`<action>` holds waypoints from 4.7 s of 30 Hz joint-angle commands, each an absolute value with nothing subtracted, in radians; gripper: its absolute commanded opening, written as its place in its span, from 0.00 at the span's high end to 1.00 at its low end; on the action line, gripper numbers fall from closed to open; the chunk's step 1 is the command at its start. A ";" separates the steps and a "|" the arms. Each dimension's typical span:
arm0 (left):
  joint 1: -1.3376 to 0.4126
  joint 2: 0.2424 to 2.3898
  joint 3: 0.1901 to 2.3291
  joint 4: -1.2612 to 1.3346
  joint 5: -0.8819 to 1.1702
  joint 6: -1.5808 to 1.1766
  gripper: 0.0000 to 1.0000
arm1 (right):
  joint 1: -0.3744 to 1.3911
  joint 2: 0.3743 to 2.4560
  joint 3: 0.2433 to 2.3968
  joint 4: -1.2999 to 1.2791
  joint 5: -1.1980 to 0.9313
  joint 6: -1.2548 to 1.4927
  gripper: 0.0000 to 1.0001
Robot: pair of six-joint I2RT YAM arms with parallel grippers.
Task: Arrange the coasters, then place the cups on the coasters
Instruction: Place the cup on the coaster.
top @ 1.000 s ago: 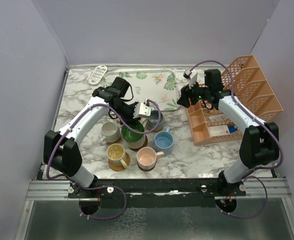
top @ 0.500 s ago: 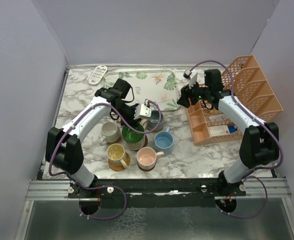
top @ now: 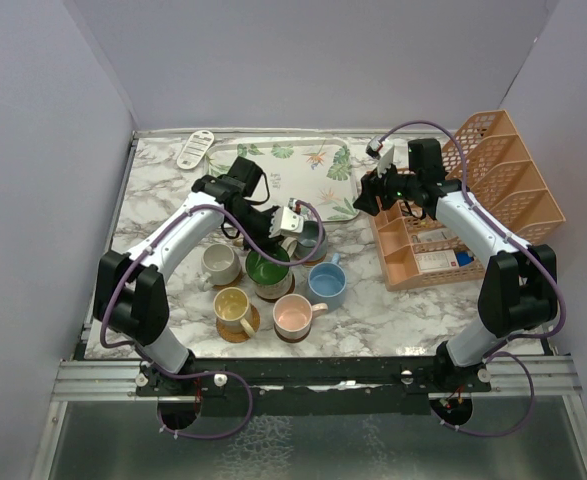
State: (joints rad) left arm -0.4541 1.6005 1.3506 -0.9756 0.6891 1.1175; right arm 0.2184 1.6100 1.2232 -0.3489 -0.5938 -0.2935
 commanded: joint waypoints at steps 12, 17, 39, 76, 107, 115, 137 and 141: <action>-0.459 1.617 1.360 -0.958 0.761 1.121 1.00 | 0.212 1.618 1.229 -0.361 -0.627 -0.310 0.43; -0.459 1.625 1.359 -0.952 0.765 1.118 1.00 | 0.212 1.618 1.231 -0.363 -0.627 -0.311 0.43; -0.459 1.654 1.359 -0.950 0.742 1.115 1.00 | 0.212 1.616 1.231 -0.366 -0.627 -0.313 0.43; -0.460 1.634 1.350 -0.943 0.736 1.056 0.81 | 0.212 1.617 1.233 -0.371 -0.634 -0.312 0.43; -0.362 1.223 1.193 -0.411 0.267 0.556 0.22 | 0.212 1.621 1.429 -0.620 -0.176 -0.341 0.33; -0.176 1.152 1.128 -0.190 0.016 0.320 0.02 | 0.212 1.645 1.543 -0.680 -0.125 -0.323 0.09; 0.035 1.022 1.050 -0.082 0.040 0.160 0.01 | 0.212 1.410 1.496 -0.485 0.081 -0.209 0.00; 0.053 0.941 0.866 0.156 -0.018 0.057 0.01 | 0.212 1.306 1.297 -0.308 0.058 -0.210 0.00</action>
State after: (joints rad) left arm 0.0353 1.0233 1.0073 -0.0868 0.0010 0.1822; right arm 0.2157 1.4216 1.4521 -0.4934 0.0399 -0.2382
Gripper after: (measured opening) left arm 0.991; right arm 0.998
